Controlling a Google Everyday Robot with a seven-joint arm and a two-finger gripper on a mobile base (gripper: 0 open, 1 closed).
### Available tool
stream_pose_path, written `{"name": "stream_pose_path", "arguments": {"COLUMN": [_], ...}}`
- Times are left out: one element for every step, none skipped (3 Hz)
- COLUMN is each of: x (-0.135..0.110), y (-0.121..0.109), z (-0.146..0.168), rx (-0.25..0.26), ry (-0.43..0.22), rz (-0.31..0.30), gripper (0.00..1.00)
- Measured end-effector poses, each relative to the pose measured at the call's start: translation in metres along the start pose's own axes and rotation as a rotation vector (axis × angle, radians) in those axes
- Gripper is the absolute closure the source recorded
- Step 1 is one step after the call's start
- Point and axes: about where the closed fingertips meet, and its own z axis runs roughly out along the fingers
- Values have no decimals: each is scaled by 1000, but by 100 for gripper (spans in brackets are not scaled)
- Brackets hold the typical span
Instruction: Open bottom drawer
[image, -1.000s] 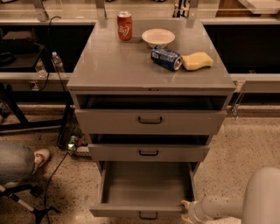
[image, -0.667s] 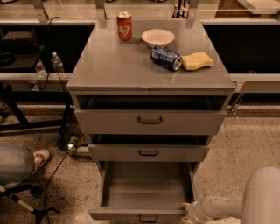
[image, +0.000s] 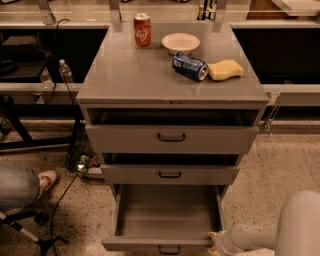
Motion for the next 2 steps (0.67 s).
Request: {"name": "stream_pose_path", "arguments": {"x": [0, 0], "y": [1, 1], "z": [1, 1], "rx": [-2, -2], "ry": [-1, -1], "rz": [0, 0], "gripper": [30, 8]}}
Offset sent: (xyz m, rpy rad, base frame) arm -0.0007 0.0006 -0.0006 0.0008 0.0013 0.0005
